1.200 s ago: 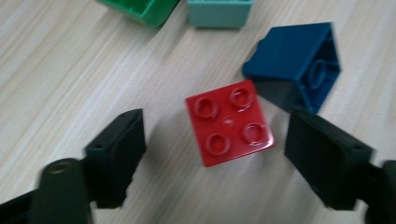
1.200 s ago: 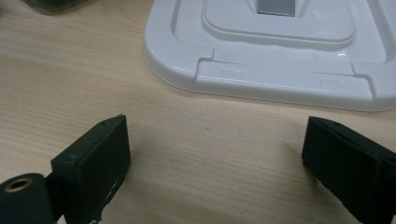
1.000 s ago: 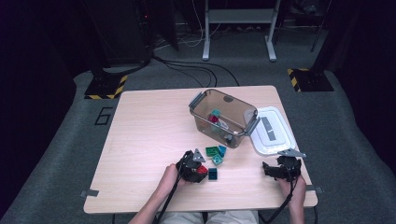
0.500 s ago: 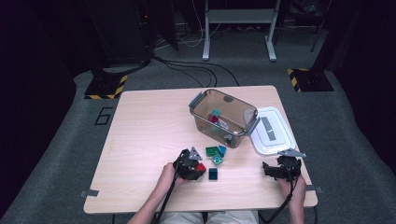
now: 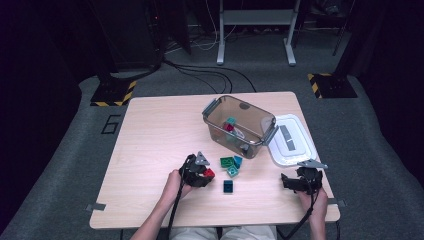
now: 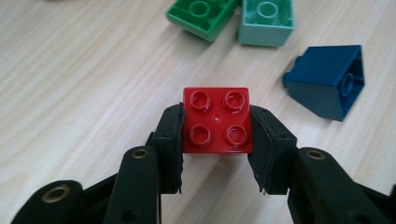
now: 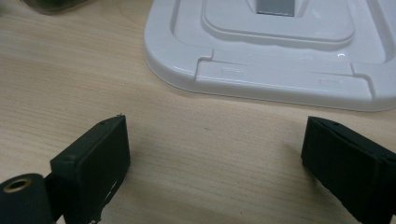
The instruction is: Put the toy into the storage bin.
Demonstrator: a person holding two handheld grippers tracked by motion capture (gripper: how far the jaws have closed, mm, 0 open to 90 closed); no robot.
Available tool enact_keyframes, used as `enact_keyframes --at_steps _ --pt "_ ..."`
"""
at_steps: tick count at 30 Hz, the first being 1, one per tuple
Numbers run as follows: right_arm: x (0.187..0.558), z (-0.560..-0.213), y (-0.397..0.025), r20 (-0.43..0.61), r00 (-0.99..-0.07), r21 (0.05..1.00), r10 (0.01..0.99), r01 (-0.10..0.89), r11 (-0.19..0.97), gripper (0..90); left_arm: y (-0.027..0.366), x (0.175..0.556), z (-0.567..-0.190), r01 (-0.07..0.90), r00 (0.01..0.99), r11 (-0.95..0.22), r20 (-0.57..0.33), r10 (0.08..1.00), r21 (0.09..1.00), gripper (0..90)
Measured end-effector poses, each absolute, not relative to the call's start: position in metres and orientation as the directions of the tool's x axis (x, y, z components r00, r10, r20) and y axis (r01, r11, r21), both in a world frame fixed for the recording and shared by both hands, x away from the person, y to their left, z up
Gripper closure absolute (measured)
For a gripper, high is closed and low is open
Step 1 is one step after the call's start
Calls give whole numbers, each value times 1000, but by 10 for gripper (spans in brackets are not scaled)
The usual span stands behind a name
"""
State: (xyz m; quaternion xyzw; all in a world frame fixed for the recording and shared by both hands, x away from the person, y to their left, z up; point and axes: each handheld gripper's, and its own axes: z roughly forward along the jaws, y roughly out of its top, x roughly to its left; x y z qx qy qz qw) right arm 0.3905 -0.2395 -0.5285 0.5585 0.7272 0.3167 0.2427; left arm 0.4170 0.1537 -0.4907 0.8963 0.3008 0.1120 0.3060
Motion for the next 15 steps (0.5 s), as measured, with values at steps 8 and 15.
enact_keyframes --at_steps 8,15 --pt "391 -529 -239 0 -258 732 966 659 176 73 163 424 -475 468 778 -623 42 626 627 588" --pt "391 -529 -239 -1 -256 732 967 658 175 71 171 432 -463 477 761 -600 39 647 643 588"
